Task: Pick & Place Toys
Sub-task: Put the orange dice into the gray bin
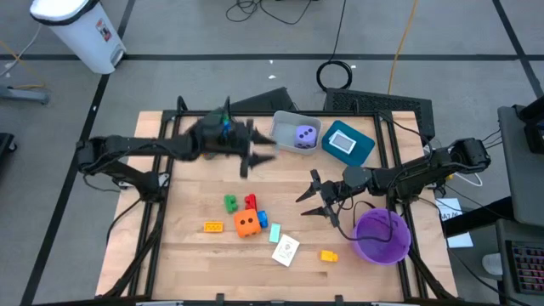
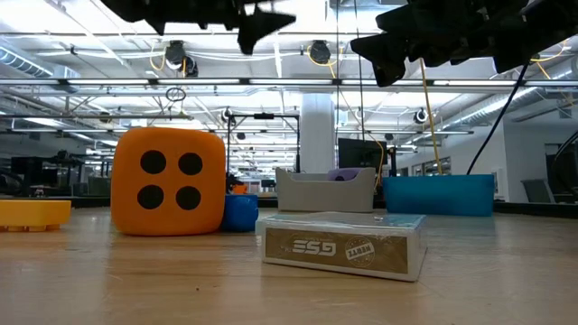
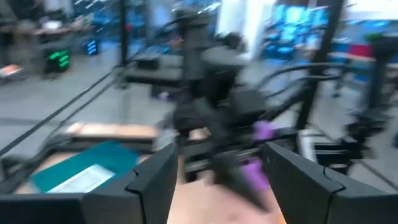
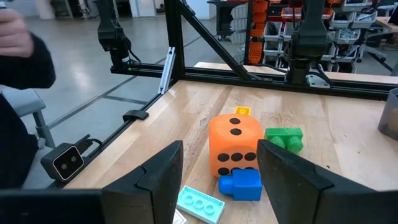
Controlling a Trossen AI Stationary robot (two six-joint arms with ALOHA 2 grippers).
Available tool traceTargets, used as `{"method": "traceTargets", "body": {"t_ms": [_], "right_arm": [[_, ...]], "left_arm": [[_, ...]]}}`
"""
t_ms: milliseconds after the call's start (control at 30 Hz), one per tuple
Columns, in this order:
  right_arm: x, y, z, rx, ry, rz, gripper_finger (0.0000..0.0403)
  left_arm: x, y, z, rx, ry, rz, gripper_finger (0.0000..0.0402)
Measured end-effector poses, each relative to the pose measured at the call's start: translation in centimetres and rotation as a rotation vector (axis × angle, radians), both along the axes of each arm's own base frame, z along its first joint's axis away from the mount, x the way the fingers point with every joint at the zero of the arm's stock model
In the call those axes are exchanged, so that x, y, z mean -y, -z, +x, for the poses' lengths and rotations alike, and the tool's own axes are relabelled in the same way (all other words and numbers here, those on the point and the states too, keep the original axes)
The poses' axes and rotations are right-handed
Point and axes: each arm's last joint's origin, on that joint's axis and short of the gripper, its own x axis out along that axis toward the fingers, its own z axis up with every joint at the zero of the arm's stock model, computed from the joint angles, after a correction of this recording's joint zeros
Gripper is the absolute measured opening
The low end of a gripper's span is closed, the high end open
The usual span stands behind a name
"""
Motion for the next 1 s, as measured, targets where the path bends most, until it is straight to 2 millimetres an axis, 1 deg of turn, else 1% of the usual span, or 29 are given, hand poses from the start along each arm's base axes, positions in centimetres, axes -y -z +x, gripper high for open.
{"method": "traceTargets", "body": {"t_ms": [100, 200, 267, 467, 567, 700, 833, 1000], "right_arm": [[0.0, 0.0, 0.0, 0.000, 0.000, 0.000, 0.0196], [0.0, 0.0, 0.0, 0.000, 0.000, 0.000, 0.0196], [0.0, 0.0, 0.0, 0.000, 0.000, 0.000, 0.0196], [0.0, 0.0, 0.0, 0.000, 0.000, 0.000, 0.0196], [0.0, 0.0, 0.0, 0.000, 0.000, 0.000, 0.0196], [0.0, 0.0, 0.0, 0.000, 0.000, 0.000, 0.0196], [0.0, 0.0, 0.0, 0.000, 0.000, 0.000, 0.0196], [0.0, 0.0, 0.0, 0.000, 0.000, 0.000, 0.0197]], "left_arm": [[3.1, 0.4, 0.1, 0.065, 0.072, 0.006, 0.0243], [5.5, 1.0, -0.1, 0.081, 0.116, 0.002, 0.0243], [6.9, 1.5, -0.2, 0.067, 0.142, -0.002, 0.0243], [10.3, 2.2, -0.8, 0.058, 0.168, 0.007, 0.0244], [11.6, 2.4, -1.1, 0.048, 0.165, 0.037, 0.0243], [13.2, 3.0, -1.5, -0.011, 0.189, 0.058, 0.0244], [14.1, 4.1, -2.0, -0.126, 0.187, 0.071, 0.0243], [14.9, 5.0, -2.5, -0.218, 0.112, 0.102, 0.0243]]}}
